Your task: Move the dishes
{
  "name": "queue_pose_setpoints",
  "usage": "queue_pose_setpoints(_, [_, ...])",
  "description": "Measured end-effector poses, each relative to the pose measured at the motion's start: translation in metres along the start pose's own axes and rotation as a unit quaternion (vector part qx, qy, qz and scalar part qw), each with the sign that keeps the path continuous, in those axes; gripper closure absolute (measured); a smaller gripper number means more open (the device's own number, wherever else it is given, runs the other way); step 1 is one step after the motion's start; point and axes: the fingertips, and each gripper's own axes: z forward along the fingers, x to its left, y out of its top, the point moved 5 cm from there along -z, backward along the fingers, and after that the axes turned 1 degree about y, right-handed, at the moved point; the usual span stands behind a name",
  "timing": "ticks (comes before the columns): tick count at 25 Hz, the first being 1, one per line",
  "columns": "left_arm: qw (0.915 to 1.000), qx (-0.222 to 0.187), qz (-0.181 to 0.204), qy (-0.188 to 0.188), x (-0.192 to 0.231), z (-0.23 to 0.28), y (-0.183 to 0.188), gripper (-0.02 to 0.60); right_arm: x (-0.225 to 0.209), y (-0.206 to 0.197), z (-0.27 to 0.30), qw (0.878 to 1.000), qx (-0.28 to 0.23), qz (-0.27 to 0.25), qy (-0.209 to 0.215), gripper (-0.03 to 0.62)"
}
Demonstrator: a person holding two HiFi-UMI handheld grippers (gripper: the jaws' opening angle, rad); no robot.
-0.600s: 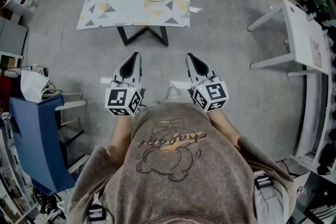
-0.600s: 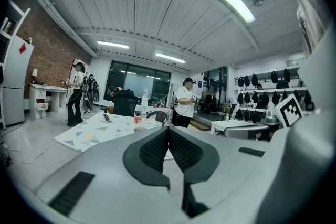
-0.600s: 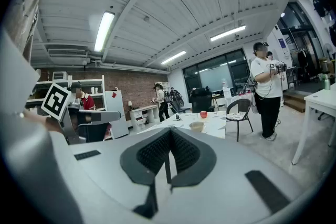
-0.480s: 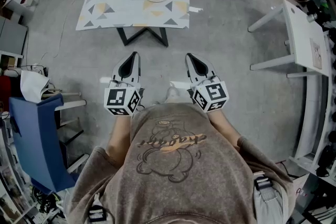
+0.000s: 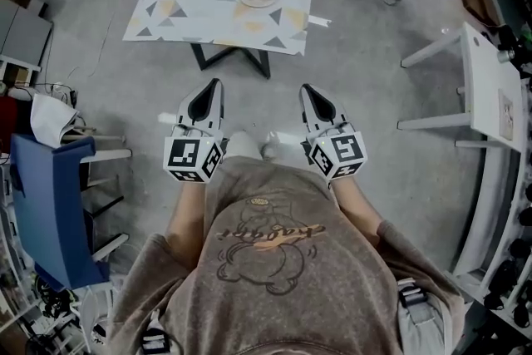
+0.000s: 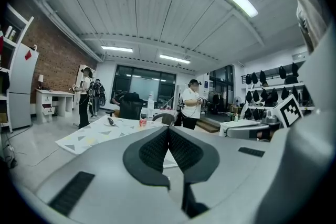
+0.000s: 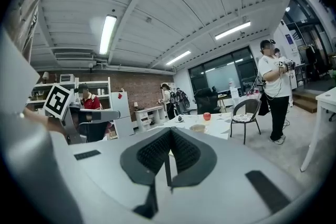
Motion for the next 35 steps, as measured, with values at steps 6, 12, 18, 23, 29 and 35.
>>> queue_pose_setpoints(6, [1.0,-0.005,0.004,0.005,0.004,0.017,0.002,0.565,-0.014,-0.001,0.014,1.0,0.004,0.008,-0.002,0.594])
queue_pose_setpoints(12, [0.9999,-0.006,0.005,0.009,0.014,0.043,0.002,0.565,-0.031,-0.002,0.034,1.0,0.008,0.008,-0.007,0.594])
queue_pose_setpoints(18, [1.0,-0.007,-0.002,0.005,0.035,0.084,0.005,0.565,-0.051,0.003,0.069,1.0,0.013,0.005,-0.012,0.594])
queue_pose_setpoints(23, [1.0,-0.005,-0.006,-0.003,0.059,0.126,0.013,0.565,-0.069,0.012,0.109,1.0,0.015,0.002,-0.014,0.594])
queue_pose_setpoints(29, [0.9996,0.007,0.001,-0.026,0.089,0.181,0.024,0.565,-0.091,0.024,0.16,1.0,0.018,0.005,-0.024,0.594])
queue_pose_setpoints(35, [0.9985,0.019,-0.002,-0.052,0.121,0.231,0.036,0.565,-0.105,0.041,0.212,0.999,0.022,0.004,-0.037,0.594])
